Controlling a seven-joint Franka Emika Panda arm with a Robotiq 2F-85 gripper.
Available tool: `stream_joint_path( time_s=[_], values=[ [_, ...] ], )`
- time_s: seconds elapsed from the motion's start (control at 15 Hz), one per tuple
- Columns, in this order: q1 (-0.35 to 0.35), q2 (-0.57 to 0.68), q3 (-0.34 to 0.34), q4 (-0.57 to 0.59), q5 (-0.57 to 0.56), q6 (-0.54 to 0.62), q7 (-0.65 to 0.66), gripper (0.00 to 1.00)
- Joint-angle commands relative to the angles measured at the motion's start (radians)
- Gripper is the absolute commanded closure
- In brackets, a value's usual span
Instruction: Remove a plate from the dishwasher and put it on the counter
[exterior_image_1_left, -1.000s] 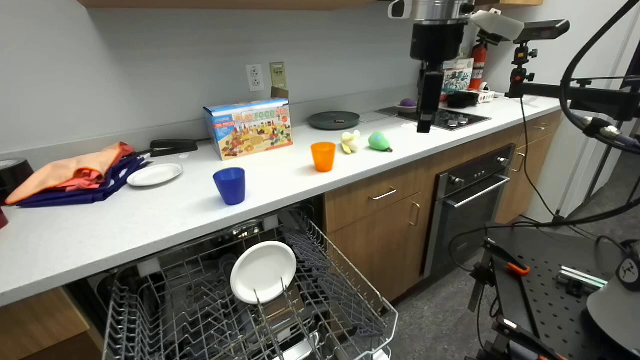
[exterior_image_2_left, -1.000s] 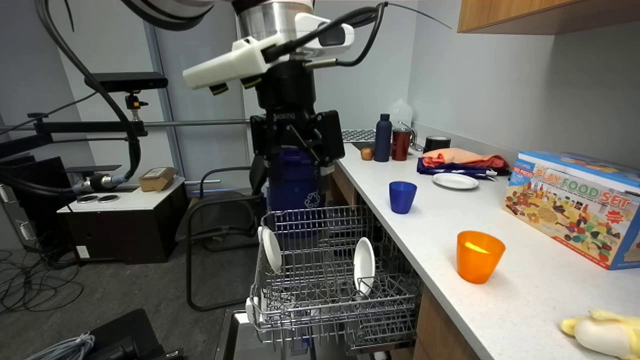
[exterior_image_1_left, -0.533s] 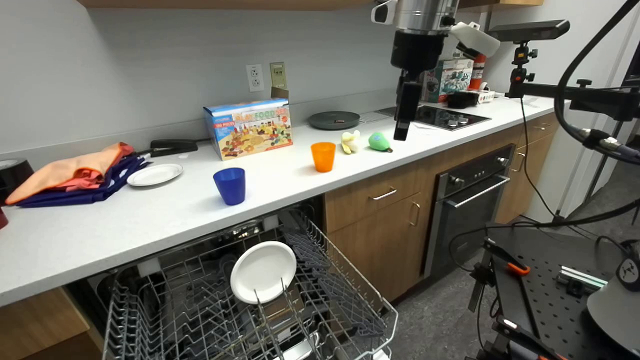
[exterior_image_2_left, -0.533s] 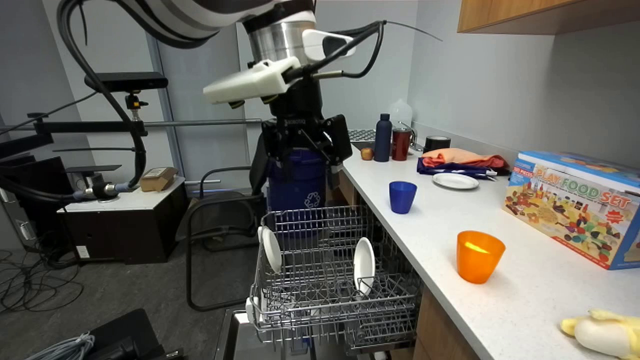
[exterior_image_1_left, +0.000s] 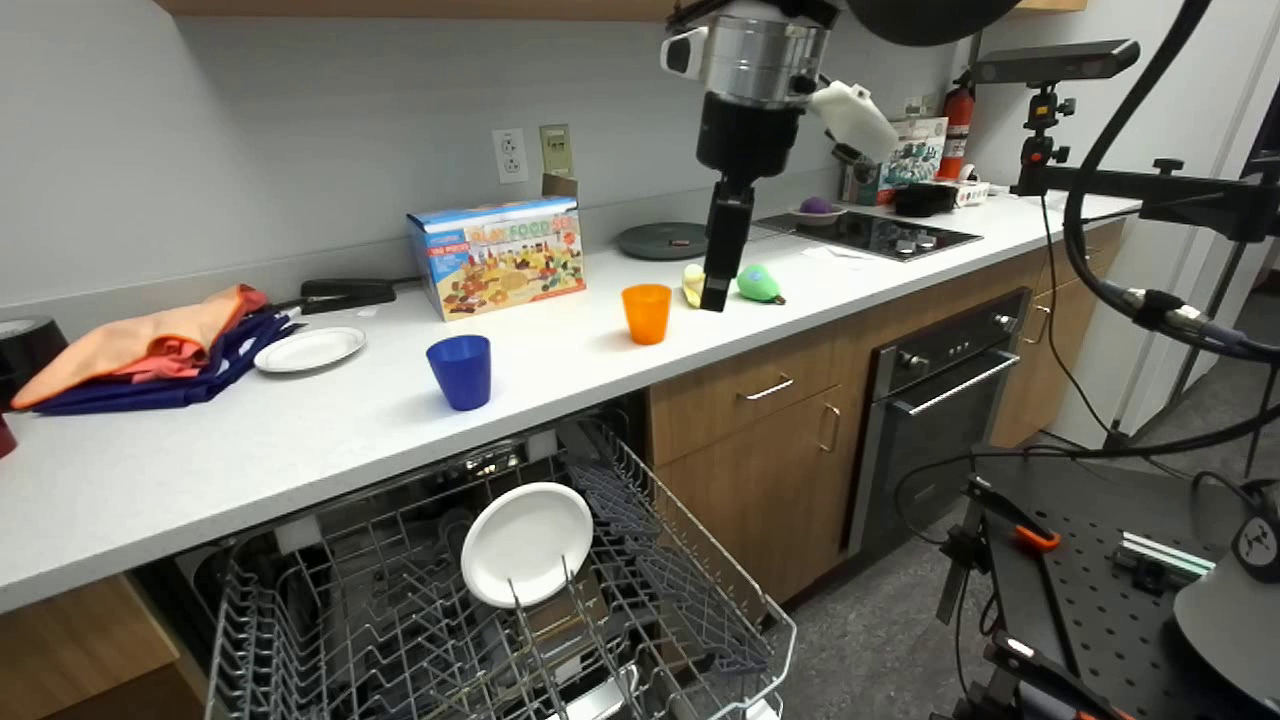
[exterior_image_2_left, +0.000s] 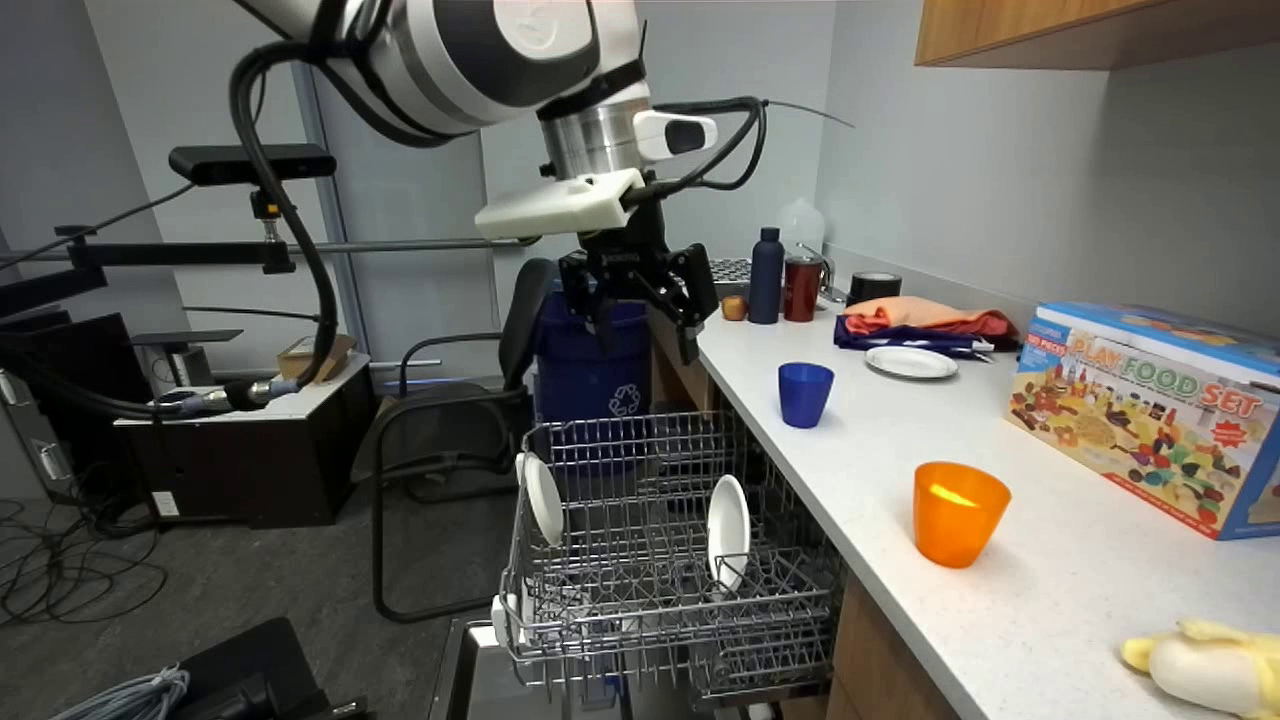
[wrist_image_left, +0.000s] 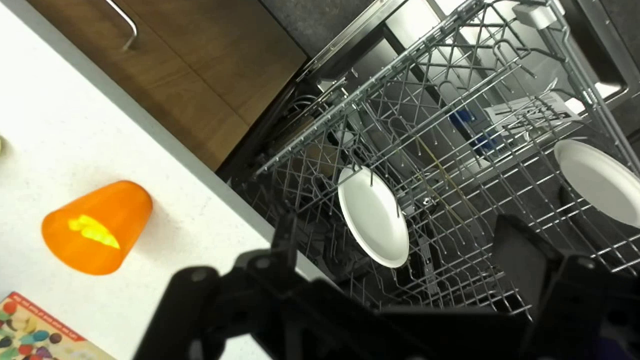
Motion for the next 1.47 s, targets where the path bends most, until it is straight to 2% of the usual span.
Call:
stream_joint_path(
  time_s=[0.0, 0.07, 0.13, 0.33, 0.93, 1.4],
  values=[
    [0.000, 0.136, 0.021, 0.112, -0.004, 0.023, 0.060, 0.00],
    [0.000, 0.150, 0.023, 0.127, -0.002, 0.015, 0.073, 0.00],
    [0.000, 0.094, 0.017, 0.068, -0.001, 0.014, 0.042, 0.00],
    [0.001, 0.140, 0.020, 0.106, -0.001, 0.014, 0.059, 0.00],
    [0.001, 0.143, 0.020, 0.111, -0.001, 0.014, 0.060, 0.00],
    [0.009, 0.330, 0.030, 0.237, -0.019, 0.068, 0.012, 0.00]
  ],
)
